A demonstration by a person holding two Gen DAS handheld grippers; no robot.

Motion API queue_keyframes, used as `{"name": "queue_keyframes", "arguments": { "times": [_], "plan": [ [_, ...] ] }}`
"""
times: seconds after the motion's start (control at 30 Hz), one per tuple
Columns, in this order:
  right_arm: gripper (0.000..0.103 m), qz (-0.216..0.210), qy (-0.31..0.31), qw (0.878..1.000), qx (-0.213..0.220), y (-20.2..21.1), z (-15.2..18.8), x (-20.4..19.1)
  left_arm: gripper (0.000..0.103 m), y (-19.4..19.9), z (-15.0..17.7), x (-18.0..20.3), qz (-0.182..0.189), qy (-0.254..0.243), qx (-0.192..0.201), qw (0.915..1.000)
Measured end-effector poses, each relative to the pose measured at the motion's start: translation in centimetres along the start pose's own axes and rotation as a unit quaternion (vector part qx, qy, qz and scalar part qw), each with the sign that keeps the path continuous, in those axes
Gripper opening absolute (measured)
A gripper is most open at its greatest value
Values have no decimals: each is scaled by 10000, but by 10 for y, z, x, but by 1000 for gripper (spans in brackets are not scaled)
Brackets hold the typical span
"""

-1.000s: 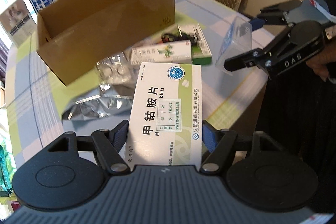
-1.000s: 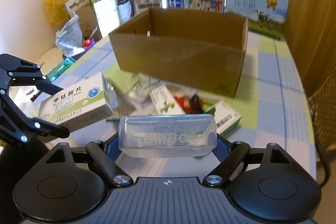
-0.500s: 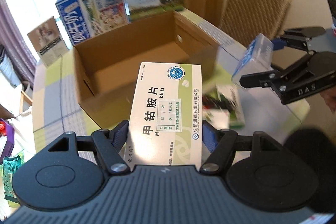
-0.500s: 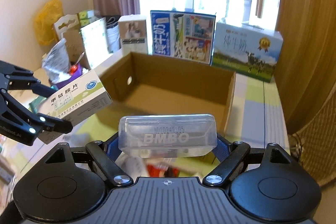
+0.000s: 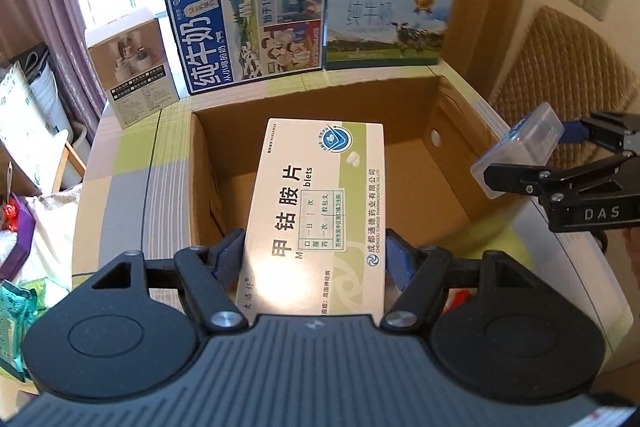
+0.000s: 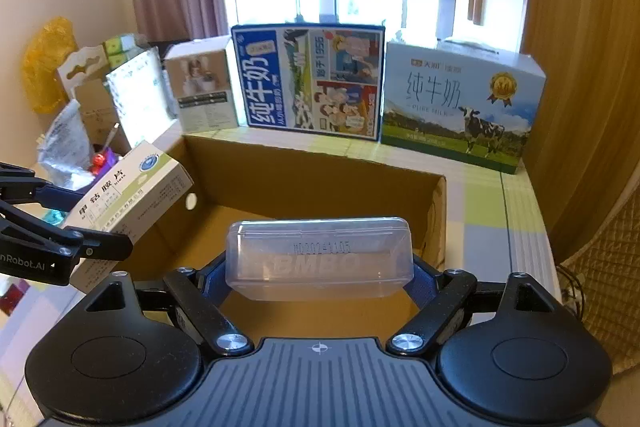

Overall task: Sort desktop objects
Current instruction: 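Carry the white box with the left tool while the right tool carries the clear case to the cardboard box, then open the left tool to drop the white box while the right tool drops the clear case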

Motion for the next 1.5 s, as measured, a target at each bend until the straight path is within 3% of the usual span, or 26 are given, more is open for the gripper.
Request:
{"name": "queue_keyframes", "arguments": {
  "times": [0.33, 0.6, 0.63, 0.67, 0.73, 0.9, 0.93, 1.03, 1.27, 1.5],
  "plan": [
    [83, -2, -44, 9994, -336, -47, 12, 6, 68, -52, -15, -13, -35, 350, -19, 9994],
    [83, 0, -37, 9986, -536, -64, 28, 7, 67, -82, -5, -13, -38, 406, -181, 9990],
    [83, 2, -37, 9985, -553, -65, 30, 8, 64, -85, -5, -13, -37, 388, -188, 9991],
    [83, 7, -47, 9984, -564, -66, 30, 9, 50, -87, -4, -12, -18, 378, -197, 9991],
    [83, 26, -68, 9983, -576, -68, 31, 12, 46, -90, -3, -11, -18, 381, -233, 9990],
    [83, 2, -75, 9982, -599, -68, 32, 12, 50, -92, 1, -11, -52, 296, -227, 9993],
    [83, -24, -89, 9981, -607, -68, 32, 11, 51, -91, 2, -17, -302, 589, -231, 9975],
    [83, -97, -138, 9982, -571, -67, 31, 9, 59, -85, 3, -20, -319, 658, -162, 9972],
    [90, -107, -223, 9990, -373, -52, 24, 10, 67, -67, 7, -28, -422, 684, -45, 9968],
    [93, -21, -251, 9993, -274, -30, 22, 15, 68, -49, 16, -36, -485, 837, 0, 9953]
  ]
}}
Point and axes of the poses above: each gripper's, at about its wrist camera, not at the fingertips, and y roughly against the way its jaws point, x to its right, z to its underside, the point moved 10 cm from there along -y, roughly the way its jaws point, and after that the axes turned 1 degree about -y, right-handed, at the moved point
